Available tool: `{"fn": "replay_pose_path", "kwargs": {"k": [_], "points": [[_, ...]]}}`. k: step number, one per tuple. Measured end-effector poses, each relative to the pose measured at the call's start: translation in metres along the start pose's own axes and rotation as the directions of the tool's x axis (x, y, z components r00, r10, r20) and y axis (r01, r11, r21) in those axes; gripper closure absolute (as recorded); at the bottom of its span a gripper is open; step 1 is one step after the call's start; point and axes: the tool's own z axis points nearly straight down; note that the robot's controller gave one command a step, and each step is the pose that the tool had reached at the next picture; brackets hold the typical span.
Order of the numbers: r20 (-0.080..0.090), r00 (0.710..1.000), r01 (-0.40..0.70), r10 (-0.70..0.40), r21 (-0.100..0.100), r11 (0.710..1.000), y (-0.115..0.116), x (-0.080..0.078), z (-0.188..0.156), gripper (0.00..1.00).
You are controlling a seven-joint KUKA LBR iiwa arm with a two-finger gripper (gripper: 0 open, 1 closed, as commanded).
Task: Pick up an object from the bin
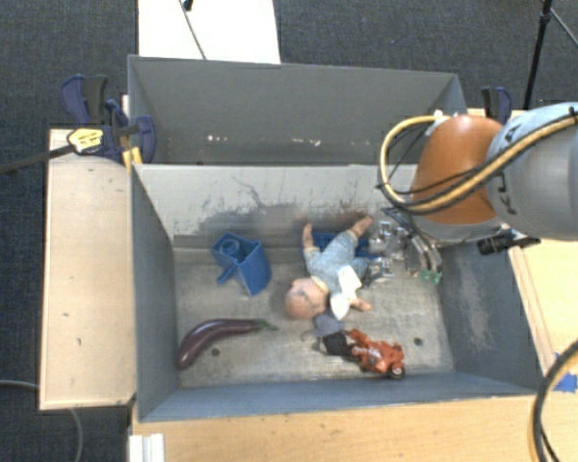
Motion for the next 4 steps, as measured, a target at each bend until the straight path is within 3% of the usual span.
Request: {"fn": "replay_pose_path", "kwargs": {"k": [1, 2, 3, 4], "points": [[0.0, 1.0, 0.001, -0.001, 0.0, 1.0, 0.0, 0.0, 0.0, 1.0], [-0.039, 0.999, -0.03, 0.03, 0.004, 1.0, -0.004, 0.01, -0.044, 1.0], [-0.037, 0.999, -0.032, 0.032, 0.004, 0.999, -0.004, 0.002, -0.113, 1.0], [-0.028, 0.999, -0.029, 0.029, 0.004, 1.0, -0.002, 0.004, -0.151, 1.0]]}}
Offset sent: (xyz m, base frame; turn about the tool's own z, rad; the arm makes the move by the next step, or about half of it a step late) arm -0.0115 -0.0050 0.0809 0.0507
